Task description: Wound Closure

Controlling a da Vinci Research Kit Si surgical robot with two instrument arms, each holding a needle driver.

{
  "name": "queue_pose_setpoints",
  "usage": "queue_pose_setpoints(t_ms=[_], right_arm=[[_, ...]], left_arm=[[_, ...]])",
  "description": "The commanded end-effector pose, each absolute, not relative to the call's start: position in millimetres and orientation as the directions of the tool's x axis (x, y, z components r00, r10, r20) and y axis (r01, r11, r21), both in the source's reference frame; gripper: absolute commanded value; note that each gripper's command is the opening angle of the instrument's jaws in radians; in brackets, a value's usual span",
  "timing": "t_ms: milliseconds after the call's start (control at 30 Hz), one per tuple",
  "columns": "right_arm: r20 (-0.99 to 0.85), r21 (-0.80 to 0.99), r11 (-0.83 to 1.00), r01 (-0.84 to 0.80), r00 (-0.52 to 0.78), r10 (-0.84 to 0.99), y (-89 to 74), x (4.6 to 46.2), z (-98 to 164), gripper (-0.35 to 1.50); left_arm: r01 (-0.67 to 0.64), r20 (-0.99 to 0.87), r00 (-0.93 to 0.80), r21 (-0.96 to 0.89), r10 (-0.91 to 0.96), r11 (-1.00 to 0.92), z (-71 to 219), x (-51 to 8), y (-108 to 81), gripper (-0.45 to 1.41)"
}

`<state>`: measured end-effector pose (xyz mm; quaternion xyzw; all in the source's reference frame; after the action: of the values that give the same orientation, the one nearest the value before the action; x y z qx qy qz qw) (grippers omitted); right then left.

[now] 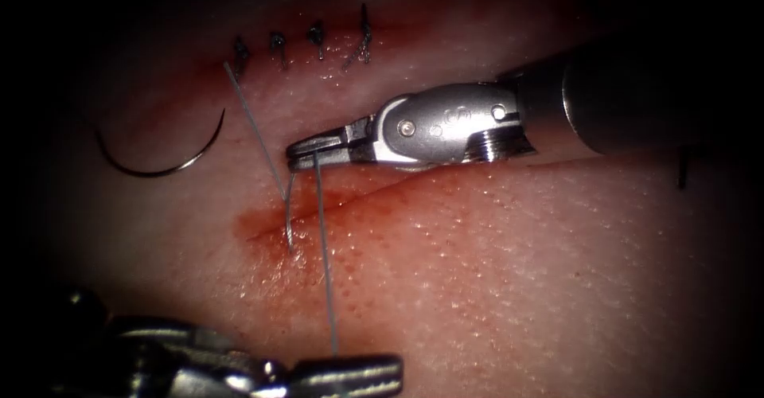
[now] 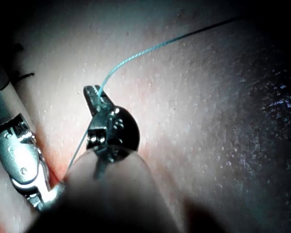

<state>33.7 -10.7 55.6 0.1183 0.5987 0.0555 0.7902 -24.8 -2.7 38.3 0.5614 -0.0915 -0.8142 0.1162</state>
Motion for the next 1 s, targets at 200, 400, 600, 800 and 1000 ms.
queue_pose_setpoints(t_ms=[200, 400, 600, 800, 1000], right_arm=[[-0.928, 0.277, 0.959, 0.055, 0.273, 0.253, -11.1, 34.2, 55, -0.35], [-0.903, 0.390, 0.918, 0.073, 0.223, 0.367, -10.9, 33.8, 52, 0.21], [-0.835, 0.524, 0.851, 0.045, 0.222, 0.503, -10.3, 33.4, 48, 1.47], [-0.821, 0.541, 0.841, 0.012, 0.222, 0.526, -7.6, 31.7, 46, 1.48], [-0.840, 0.482, 0.876, -0.030, 0.267, 0.472, -4.9, 30.0, 47, 1.41]], left_arm=[[0.043, -0.870, -0.397, 0.300, -0.292, -0.953, 39, -21.8, -1.9, -0.45], [0.041, -0.845, -0.470, 0.270, -0.257, -0.962, 41, -16.0, -1.0, -0.45], [0.060, -0.808, -0.542, 0.237, -0.231, -0.970, 41, -11.4, -1.1, -0.45], [0.103, -0.815, -0.534, 0.204, -0.227, -0.973, 41, -10.7, -1.8, -0.45], [0.165, -0.820, -0.499, 0.226, -0.279, -0.960, 40, -11.6, -2.3, -0.45]])
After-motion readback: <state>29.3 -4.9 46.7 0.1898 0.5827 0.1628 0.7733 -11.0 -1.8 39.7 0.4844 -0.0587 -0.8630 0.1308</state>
